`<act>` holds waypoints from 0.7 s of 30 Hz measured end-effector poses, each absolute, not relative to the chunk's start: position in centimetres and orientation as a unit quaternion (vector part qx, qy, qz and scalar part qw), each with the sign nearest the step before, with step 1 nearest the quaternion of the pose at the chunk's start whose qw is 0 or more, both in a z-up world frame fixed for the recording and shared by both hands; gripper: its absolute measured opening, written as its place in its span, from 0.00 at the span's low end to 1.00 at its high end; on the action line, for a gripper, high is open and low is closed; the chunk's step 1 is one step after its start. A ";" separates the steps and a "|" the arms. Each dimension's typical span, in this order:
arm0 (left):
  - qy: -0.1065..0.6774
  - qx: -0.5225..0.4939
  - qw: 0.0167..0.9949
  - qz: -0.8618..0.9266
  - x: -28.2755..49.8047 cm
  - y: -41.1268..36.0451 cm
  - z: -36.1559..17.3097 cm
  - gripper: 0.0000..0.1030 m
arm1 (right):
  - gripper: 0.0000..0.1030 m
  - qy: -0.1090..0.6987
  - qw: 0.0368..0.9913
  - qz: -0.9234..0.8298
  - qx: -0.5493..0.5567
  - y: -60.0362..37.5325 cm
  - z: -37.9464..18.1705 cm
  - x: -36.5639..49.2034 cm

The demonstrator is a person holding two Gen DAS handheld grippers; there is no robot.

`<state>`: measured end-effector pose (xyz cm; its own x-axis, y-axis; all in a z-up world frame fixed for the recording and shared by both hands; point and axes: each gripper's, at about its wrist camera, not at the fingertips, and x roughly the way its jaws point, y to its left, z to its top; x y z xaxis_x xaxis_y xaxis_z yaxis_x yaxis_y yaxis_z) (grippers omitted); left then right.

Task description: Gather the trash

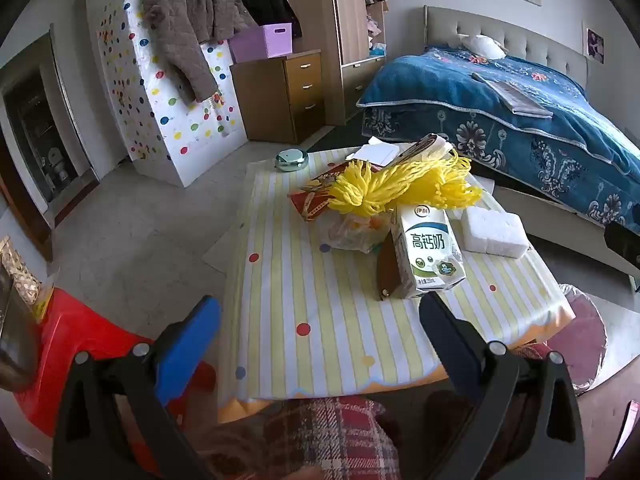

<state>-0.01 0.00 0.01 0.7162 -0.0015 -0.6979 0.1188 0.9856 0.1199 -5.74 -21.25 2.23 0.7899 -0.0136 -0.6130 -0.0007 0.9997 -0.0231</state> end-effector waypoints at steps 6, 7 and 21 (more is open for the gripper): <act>0.377 0.078 0.923 -0.032 0.1 0.1 -0.1 0.94 | 0.95 0.325 0.946 -0.004 -0.011 -21.3 2.1 -5.8; 0.377 0.078 0.923 -0.033 0.1 0.1 -0.1 0.94 | 0.95 0.326 0.945 -0.004 -0.012 -21.3 2.1 -5.8; 0.376 0.080 0.923 -0.031 0.0 0.0 0.0 0.94 | 0.95 0.324 0.946 -0.004 -0.009 -21.8 2.0 -6.2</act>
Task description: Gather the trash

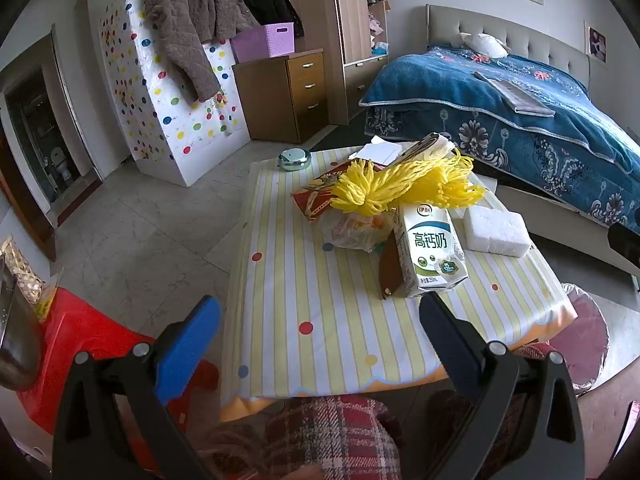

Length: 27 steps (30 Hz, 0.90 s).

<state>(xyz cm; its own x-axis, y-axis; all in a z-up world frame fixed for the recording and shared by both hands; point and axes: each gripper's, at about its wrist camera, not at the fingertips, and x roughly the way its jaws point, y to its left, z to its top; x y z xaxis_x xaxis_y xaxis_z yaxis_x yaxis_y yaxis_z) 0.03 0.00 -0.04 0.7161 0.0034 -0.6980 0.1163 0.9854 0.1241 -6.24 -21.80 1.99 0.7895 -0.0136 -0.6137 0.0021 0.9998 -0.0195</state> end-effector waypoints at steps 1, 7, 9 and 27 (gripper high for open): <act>0.376 0.080 0.923 -0.030 0.0 0.0 0.0 0.94 | 0.95 0.324 0.946 -0.004 -0.009 -21.8 2.0 -6.2; 0.376 0.081 0.923 -0.030 0.0 0.0 0.0 0.94 | 0.95 0.325 0.946 -0.003 -0.007 -21.7 2.0 -6.0; 0.376 0.081 0.923 -0.030 0.0 0.0 0.0 0.94 | 0.95 0.325 0.946 -0.003 -0.006 -21.7 2.0 -6.0; 0.376 0.082 0.922 -0.029 0.1 0.0 -0.1 0.94 | 0.95 0.326 0.945 -0.003 -0.004 -21.6 1.6 -5.9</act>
